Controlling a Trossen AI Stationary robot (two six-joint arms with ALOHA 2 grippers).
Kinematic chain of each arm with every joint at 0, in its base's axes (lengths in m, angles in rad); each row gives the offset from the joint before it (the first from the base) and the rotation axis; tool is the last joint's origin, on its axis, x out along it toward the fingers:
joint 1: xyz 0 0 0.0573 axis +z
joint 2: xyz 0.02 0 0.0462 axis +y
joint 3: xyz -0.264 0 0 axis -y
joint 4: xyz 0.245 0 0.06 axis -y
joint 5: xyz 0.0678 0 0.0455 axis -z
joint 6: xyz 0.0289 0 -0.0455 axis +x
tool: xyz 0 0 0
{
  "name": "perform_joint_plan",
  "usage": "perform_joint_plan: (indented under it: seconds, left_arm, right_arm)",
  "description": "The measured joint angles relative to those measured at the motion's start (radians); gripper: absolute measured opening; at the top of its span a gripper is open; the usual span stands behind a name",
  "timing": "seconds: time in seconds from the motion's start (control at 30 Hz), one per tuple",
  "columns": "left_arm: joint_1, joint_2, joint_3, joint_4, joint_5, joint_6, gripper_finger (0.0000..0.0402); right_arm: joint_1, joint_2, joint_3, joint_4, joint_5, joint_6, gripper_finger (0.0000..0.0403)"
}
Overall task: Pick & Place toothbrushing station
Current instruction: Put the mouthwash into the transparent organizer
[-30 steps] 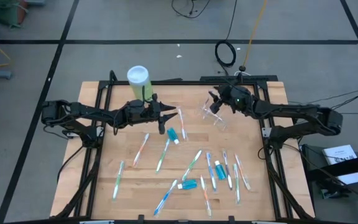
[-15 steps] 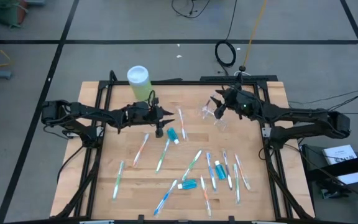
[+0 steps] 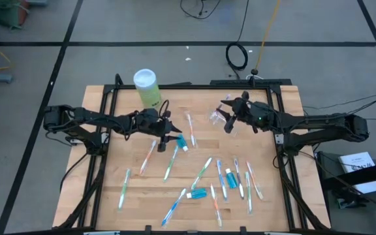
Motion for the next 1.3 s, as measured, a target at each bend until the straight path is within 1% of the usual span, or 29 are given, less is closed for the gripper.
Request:
perform_joint_plan:
  seconds: [0.27,0.33,0.43,0.53,0.63,0.7,0.73,0.8,0.9,1.07,1.2,1.3]
  left_arm:
    - [-0.047,0.016,0.000,-0.002,-0.002,0.025,0.0139]
    - [-0.057,0.036,0.001,-0.009,-0.002,0.027,0.0154]
    - [-0.064,0.106,0.030,-0.015,-0.003,0.058,0.0187]
    - [-0.066,0.188,0.087,-0.048,-0.007,0.192,0.0222]
    - [-0.059,0.248,0.179,-0.196,-0.072,0.331,0.0249]
    - [-0.053,0.284,0.257,-0.343,-0.123,0.390,0.0260]
    - [-0.050,0.298,0.294,-0.428,-0.133,0.403,0.0263]
    - [-0.047,0.330,0.358,-0.541,-0.133,0.417,0.0265]
    - [-0.047,0.367,0.411,-0.616,-0.132,0.425,0.0266]
    - [-0.032,0.429,0.433,-0.622,-0.123,0.424,0.0266]
    - [-0.012,0.458,0.434,-0.622,-0.103,0.395,0.0266]
    - [0.001,0.457,0.433,-0.626,-0.095,0.356,0.0253]
  right_arm:
    - [0.000,0.000,0.000,0.000,0.000,0.013,0.0176]
    - [0.000,0.000,0.000,0.001,0.000,0.013,0.0176]
    - [0.000,0.000,0.000,0.009,0.000,0.013,0.0176]
    - [0.000,0.000,0.000,0.016,0.000,0.014,0.0176]
    - [0.000,0.000,0.000,0.015,0.000,0.014,0.0176]
    - [0.000,0.000,0.000,0.014,0.000,0.014,0.0176]
    - [0.000,0.000,0.000,0.015,0.000,0.012,0.0176]
    - [-0.001,0.001,0.000,0.013,0.000,0.001,0.0176]
    - [-0.001,0.001,0.000,0.015,0.000,-0.010,0.0176]
    - [-0.001,0.001,0.000,0.014,0.000,-0.009,0.0176]
    - [-0.001,0.001,0.000,0.015,0.000,-0.009,0.0176]
    - [-0.001,0.001,0.000,0.014,-0.001,-0.009,0.0176]
